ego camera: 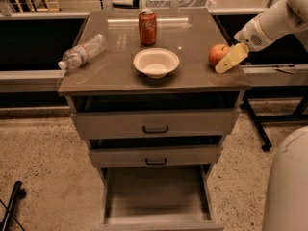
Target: Place apple into bottom drawer
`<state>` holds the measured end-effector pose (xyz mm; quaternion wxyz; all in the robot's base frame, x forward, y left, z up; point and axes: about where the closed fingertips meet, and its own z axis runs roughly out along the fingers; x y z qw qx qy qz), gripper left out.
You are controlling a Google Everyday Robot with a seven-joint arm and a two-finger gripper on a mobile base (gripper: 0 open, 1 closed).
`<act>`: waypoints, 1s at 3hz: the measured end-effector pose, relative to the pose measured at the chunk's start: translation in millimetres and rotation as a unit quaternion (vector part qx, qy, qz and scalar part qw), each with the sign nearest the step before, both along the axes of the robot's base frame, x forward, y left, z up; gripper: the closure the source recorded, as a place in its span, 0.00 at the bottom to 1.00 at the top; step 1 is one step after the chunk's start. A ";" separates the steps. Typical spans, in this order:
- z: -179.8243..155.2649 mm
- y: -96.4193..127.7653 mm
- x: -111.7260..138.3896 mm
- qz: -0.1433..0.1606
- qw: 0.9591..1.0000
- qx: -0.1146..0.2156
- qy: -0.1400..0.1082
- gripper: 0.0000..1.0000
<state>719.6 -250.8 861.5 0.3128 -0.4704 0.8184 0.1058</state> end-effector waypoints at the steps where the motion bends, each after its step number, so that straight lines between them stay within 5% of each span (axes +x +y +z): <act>1: -21.5 15.2 16.2 -0.002 0.998 0.057 0.007 0.26; 2: -31.7 19.0 21.6 -0.005 0.996 0.089 0.012 0.50; 3: -20.3 25.8 11.2 0.034 0.989 0.140 -0.009 0.73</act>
Offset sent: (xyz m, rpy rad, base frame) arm 0.0281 0.0148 -0.0357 0.2531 0.0258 -0.0271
